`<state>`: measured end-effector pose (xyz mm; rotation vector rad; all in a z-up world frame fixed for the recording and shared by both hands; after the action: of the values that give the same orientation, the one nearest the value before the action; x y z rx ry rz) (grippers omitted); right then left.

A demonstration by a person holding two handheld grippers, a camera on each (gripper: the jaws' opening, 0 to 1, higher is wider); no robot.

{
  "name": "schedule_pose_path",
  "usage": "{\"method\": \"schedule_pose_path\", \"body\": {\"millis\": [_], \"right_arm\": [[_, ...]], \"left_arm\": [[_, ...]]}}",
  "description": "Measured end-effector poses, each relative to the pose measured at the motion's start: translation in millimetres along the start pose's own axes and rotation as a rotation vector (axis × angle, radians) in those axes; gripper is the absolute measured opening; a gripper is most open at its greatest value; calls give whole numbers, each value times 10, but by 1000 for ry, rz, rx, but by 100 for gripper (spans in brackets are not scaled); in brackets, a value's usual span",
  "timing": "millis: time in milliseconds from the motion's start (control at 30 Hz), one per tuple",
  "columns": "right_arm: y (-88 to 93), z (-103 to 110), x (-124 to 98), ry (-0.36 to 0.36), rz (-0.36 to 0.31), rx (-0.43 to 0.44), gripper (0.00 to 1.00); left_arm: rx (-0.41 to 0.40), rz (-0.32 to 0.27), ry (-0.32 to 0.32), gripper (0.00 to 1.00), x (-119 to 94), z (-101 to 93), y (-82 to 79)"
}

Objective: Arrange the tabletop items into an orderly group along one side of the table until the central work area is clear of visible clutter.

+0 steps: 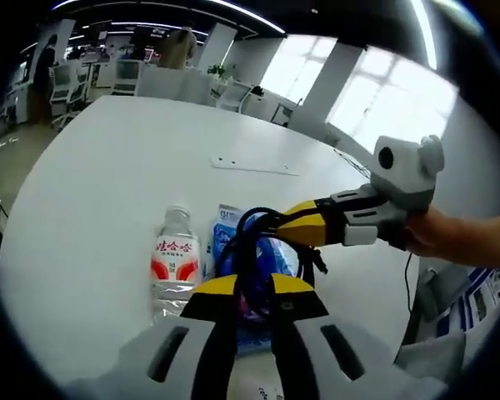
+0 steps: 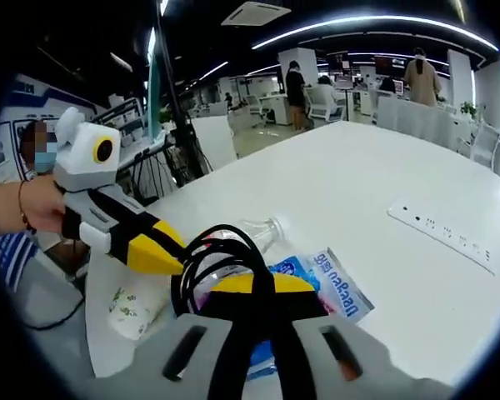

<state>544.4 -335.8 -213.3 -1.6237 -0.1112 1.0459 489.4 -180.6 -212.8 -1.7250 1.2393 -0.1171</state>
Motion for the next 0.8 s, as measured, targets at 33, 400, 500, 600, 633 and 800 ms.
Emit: {"method": "schedule_pose_path", "body": {"millis": [33, 400, 500, 600, 633, 800], "right_arm": [[-7, 6, -10, 0, -1, 0, 2], [-48, -30, -156, 11, -19, 14, 2], [-60, -42, -220, 16, -27, 19, 2], [-57, -78, -308, 26, -32, 25, 2], [-56, -90, -330, 29, -35, 26, 2], [-33, -129, -445, 43, -49, 39, 1]], "left_arm": [[1, 0, 1, 9, -2, -7, -3], [31, -4, 6, 8, -23, -145, -80], [38, -8, 8, 6, -25, -201, -112], [47, -21, 16, 1, -27, -255, -151], [63, -23, 26, 1, -14, -289, -167], [70, -19, 33, 0, 36, -372, -182]]}}
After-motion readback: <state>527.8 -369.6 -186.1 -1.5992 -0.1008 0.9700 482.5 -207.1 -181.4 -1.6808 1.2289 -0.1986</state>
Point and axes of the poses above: the point that each gripper's makers call its tool centre point, and the gripper's own axes: x roughly forward along the fingers, z roughly to its left, y roughly out of its underside, the point moved 8 cm from there along -x, roughly backward along the fingers, and after that the axes turned 14 degrees about y, right-handed, at the moved point
